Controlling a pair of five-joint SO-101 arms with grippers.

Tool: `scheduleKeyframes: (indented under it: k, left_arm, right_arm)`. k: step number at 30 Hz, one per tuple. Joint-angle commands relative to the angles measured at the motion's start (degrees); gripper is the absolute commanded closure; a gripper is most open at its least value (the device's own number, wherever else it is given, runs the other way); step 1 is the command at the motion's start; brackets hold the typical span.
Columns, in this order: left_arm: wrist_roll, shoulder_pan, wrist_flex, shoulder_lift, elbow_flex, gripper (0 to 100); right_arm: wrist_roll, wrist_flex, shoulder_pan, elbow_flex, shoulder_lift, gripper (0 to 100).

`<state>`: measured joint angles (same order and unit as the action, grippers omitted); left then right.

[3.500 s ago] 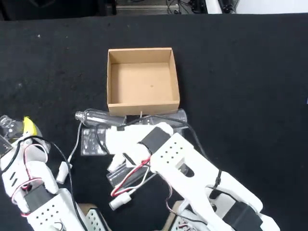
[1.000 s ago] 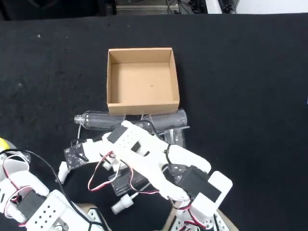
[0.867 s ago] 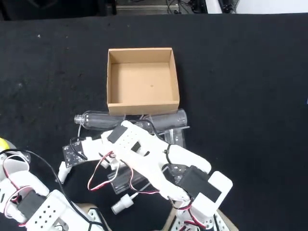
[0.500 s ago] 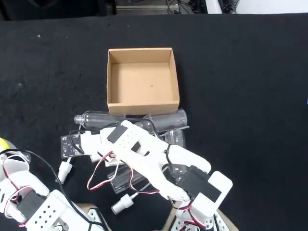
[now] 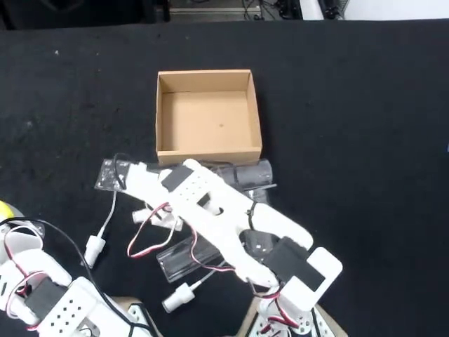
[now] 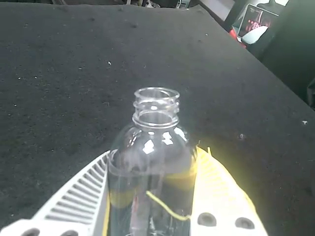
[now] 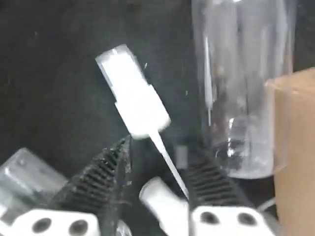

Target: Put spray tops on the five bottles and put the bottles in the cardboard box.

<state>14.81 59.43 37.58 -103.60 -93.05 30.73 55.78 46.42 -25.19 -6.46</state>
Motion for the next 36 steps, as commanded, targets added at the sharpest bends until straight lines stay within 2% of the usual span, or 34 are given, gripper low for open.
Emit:
scheduleKeyframes:
  k: [1, 11, 19, 25, 28, 30, 32, 36]
  left_arm:
    - [0.35, 0.57, 0.18, -0.35, 3.56, 97]
    - [0.26, 0.57, 0.18, -0.35, 3.56, 97]
    - [0.26, 0.75, 0.18, -0.35, 3.56, 97]
    - [0.26, 0.75, 0.18, -0.35, 3.56, 97]
    - [0.26, 0.66, 0.18, -0.35, 3.56, 97]
    - [0.26, 0.57, 0.18, -0.35, 3.56, 97]
    - [0.26, 0.48, 0.18, -0.35, 3.56, 97]
    - [0.26, 0.48, 0.26, -0.35, 3.47, 97]
  right_arm:
    - [3.34, 3.25, 1.41, 4.88, 0.22, 74.9]
    - [13.8, 2.46, 6.33, 5.41, 0.13, 75.3]
    - [14.33, -4.31, 6.24, 5.05, -6.81, 75.4]
    - [13.98, -4.66, 5.01, 8.48, -11.3, 77.0]
    - [13.63, -5.01, 4.4, 9.1, -10.86, 90.1]
    - [10.02, -4.84, 4.04, 10.24, -10.07, 99.5]
    - [6.33, -4.48, 2.46, 11.56, -8.4, 96.2]
    - [2.73, -2.55, -1.67, 12.44, -1.27, 98.6]
